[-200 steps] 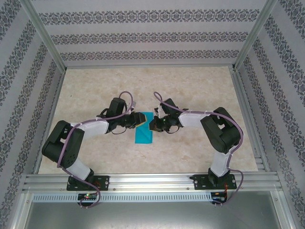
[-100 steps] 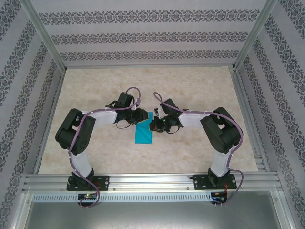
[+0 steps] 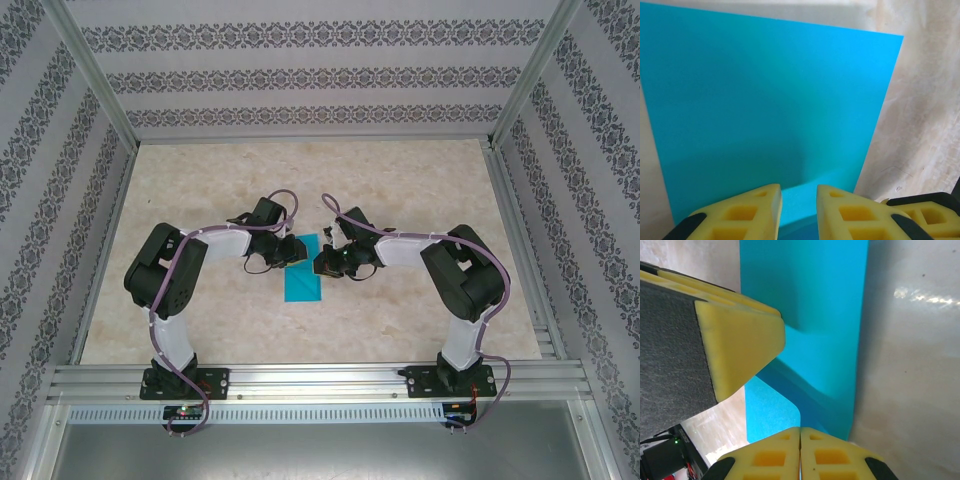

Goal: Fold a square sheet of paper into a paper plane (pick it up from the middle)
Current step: Fold the triangle a second time at the center of the table.

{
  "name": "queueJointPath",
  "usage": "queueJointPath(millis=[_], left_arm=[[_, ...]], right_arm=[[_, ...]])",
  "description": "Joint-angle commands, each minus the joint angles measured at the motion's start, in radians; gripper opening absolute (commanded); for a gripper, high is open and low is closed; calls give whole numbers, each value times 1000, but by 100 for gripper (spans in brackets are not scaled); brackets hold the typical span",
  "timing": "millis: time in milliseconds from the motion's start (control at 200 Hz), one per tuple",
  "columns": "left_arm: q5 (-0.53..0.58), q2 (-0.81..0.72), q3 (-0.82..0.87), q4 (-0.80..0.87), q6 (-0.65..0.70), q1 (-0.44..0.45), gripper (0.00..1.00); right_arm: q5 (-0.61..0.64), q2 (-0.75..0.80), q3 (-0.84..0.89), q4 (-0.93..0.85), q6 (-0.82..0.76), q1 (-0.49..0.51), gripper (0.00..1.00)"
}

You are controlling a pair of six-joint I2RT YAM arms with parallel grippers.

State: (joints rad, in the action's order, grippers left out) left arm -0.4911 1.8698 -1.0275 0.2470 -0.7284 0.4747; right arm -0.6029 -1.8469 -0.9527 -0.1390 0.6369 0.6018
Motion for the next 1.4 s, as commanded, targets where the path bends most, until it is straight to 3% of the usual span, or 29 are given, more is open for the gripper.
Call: queueJointPath(millis=[0,270,679,859,1399], left_arm=[[41,3,-20,77,35,10,27],[34,-63,-65,86,60,10,33],[21,-207,80,23,31,29,33],[2,-199,105,-3,17,75,30],[-11,-154,123,-66,-17,86,25]], right_arm=[[19,-13,-8,-19,-33,2,9],[32,-11,-37,-55,-65,2,9],[57,-15,-72,-100,-110,4,10],[77,-24,-92,-119,-126,4,10],[86,-48,-112,-125,-131,4,11]])
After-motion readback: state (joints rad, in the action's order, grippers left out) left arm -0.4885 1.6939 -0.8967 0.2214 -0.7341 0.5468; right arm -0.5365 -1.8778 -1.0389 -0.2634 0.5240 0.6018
